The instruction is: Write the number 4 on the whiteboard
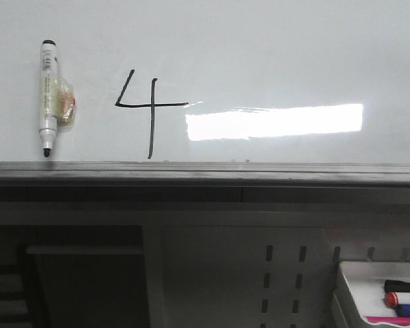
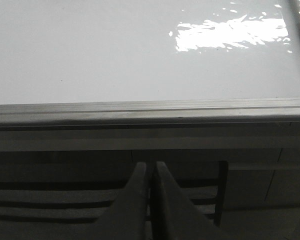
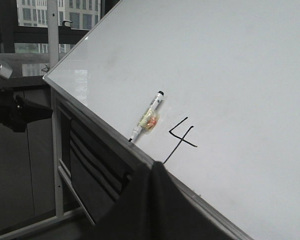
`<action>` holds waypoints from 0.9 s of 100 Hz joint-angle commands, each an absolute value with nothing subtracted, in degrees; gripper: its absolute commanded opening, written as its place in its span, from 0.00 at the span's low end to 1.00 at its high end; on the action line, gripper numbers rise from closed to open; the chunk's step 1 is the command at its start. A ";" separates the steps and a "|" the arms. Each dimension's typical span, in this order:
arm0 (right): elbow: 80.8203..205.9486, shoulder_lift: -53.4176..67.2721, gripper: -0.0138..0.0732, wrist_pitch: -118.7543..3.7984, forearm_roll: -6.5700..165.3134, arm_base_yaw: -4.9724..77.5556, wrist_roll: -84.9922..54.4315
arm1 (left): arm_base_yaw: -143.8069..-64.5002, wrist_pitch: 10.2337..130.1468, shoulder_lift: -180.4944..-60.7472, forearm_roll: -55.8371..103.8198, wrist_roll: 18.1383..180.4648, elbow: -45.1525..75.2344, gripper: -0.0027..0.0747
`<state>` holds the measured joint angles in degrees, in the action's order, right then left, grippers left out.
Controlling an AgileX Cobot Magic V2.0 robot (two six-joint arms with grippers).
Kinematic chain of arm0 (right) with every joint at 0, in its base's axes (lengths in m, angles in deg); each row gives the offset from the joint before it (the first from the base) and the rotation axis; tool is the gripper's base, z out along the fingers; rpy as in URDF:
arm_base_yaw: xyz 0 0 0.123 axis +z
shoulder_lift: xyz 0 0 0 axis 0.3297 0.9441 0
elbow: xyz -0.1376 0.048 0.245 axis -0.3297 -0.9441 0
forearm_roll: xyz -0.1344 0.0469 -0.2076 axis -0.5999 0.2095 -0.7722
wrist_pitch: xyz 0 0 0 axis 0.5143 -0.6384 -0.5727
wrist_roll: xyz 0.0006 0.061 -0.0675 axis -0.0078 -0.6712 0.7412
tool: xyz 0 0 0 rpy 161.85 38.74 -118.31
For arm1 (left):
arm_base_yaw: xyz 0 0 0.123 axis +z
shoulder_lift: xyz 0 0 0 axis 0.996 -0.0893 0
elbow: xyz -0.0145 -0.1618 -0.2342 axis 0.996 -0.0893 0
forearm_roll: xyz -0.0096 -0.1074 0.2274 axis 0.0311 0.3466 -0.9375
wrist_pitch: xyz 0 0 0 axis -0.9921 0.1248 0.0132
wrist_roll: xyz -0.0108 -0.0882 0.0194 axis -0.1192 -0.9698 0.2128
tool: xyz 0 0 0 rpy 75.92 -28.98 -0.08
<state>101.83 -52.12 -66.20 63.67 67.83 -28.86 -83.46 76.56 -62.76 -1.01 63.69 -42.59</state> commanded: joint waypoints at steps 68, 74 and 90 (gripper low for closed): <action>103.05 -51.73 0.08 -60.28 63.02 66.83 -29.62 | -83.39 73.63 -61.29 -1.10 62.99 -44.54 0.01; 103.05 -51.41 0.08 -59.80 63.02 65.18 -31.22 | -83.39 73.63 -61.29 -1.10 62.99 -44.54 0.01; 101.20 -49.04 0.08 -57.44 63.02 55.24 -31.92 | -83.39 73.63 -61.29 -1.10 62.99 -44.54 0.01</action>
<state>101.19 -51.57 -63.45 63.67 60.46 -31.42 -83.46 76.59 -62.76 -1.01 63.60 -42.59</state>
